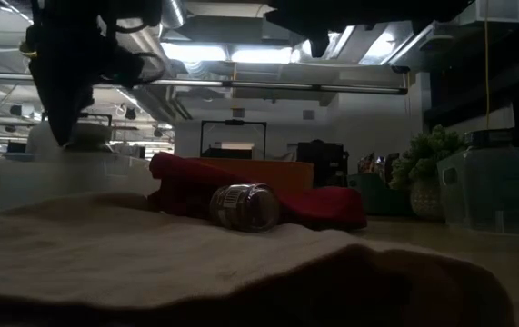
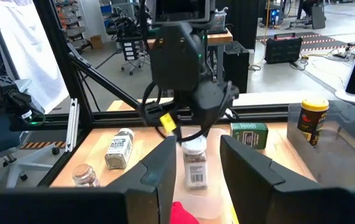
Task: Sort spices by type
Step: Put the white seasoning bottle into the left transparent bin, then put the black seasoning can into the gray bin
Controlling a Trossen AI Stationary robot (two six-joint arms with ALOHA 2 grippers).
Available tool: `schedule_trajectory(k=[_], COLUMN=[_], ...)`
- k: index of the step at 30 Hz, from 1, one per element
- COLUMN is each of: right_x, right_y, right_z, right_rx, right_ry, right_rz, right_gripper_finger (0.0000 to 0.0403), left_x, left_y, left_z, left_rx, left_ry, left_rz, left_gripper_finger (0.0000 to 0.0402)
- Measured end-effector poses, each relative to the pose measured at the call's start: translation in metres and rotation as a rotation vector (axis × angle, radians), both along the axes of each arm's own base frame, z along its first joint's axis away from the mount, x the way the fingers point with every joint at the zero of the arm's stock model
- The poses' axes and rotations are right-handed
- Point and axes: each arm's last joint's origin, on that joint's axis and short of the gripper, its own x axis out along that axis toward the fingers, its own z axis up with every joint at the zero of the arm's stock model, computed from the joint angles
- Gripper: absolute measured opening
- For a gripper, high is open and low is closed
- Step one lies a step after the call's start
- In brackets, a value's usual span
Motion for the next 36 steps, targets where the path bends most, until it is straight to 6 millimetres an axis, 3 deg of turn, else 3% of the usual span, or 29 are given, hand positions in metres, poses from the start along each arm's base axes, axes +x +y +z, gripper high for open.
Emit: schedule_trajectory(k=[6, 18, 28, 33, 36], right_x=[0.0, -0.001, -0.001, -0.001, -0.001], right_y=[0.0, 0.0, 0.0, 0.0, 0.0], right_z=[-0.001, -0.004, -0.005, -0.005, -0.006], right_rx=[0.0, 0.001, 0.013, 0.013, 0.013], right_ry=[0.014, 0.047, 0.053, 0.057, 0.064], right_rz=[0.001, 0.002, 0.001, 0.001, 0.002], right_gripper_finger=[0.0127, 0.0127, 0.0127, 0.0127, 0.0127], left_x=[-0.01, -0.032, -0.047, -0.05, -0.056], left_y=[0.013, 0.038, 0.064, 0.076, 0.081], left_z=[0.002, 0.024, 0.037, 0.035, 0.024], left_rx=[0.005, 0.009, 0.198, 0.278, 0.272], left_ry=[0.098, 0.009, -0.057, -0.059, -0.029], left_rz=[0.09, 0.194, 0.282, 0.5, 0.593], left_gripper_finger=[0.0242, 0.0238, 0.0237, 0.0237, 0.0237])
